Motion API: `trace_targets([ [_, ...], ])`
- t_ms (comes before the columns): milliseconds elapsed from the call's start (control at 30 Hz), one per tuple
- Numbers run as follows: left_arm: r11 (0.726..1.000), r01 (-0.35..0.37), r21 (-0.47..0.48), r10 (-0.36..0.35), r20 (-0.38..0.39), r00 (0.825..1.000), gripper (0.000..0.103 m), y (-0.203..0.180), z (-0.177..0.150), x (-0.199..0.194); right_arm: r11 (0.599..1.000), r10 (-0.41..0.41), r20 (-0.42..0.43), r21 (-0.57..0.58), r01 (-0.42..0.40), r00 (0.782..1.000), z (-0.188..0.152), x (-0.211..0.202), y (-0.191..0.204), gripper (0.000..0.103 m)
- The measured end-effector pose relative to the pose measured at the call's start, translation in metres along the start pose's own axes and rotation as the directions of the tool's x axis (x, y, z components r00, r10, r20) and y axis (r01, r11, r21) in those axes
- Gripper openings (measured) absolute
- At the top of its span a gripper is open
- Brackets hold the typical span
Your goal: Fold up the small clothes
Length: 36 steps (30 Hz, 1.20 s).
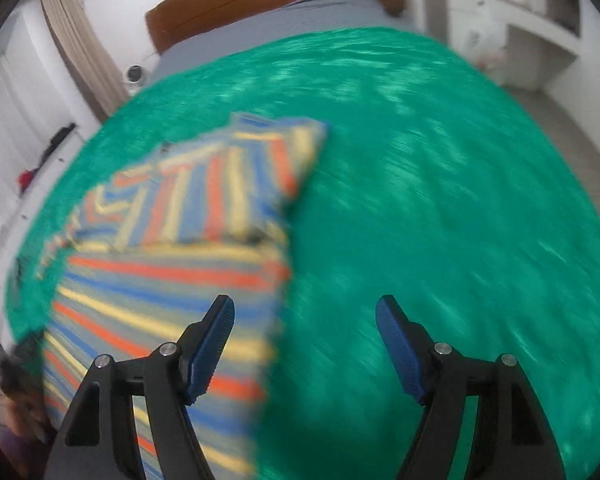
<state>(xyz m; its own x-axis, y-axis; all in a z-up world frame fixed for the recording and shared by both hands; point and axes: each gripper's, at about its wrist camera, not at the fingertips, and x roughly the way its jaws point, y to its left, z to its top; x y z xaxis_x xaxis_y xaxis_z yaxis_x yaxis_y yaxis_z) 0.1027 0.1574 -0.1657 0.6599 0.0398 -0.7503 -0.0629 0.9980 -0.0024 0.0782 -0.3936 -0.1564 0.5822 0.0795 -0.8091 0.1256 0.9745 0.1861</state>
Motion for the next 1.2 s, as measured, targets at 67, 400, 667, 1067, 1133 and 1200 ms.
trace_targets([
  [67,1.000,-0.008,0.012,0.008,-0.002,1.000,0.103,-0.003,0.000,0.001,0.999,-0.041,0.032,-0.006,0.041,0.999,-0.024,-0.013,-0.011,0.073],
  [400,0.999,-0.021,0.036,0.021,-0.005,1.000,0.103,-0.006,-0.002,0.003,0.991,-0.127,0.081,0.040,0.124,0.989,-0.067,0.001,-0.021,0.078],
  [667,0.999,-0.022,0.045,0.022,-0.006,1.000,0.103,-0.006,-0.003,0.003,0.990,-0.128,0.145,0.084,0.117,0.981,-0.075,0.013,-0.026,0.094],
  [1067,0.997,0.062,0.036,-0.060,-0.066,0.996,0.103,-0.007,0.002,-0.002,0.988,-0.153,0.181,0.062,0.144,0.971,-0.080,0.015,-0.021,0.096],
  [1133,0.990,0.136,0.031,-0.133,-0.094,0.987,0.103,-0.005,0.014,-0.007,0.988,-0.153,0.182,0.062,0.144,0.971,-0.080,0.015,-0.021,0.096],
  [1200,0.982,0.188,0.028,-0.186,-0.082,0.979,0.103,0.002,0.037,-0.014,0.987,-0.155,0.187,0.061,0.146,0.970,-0.080,0.015,-0.020,0.097],
])
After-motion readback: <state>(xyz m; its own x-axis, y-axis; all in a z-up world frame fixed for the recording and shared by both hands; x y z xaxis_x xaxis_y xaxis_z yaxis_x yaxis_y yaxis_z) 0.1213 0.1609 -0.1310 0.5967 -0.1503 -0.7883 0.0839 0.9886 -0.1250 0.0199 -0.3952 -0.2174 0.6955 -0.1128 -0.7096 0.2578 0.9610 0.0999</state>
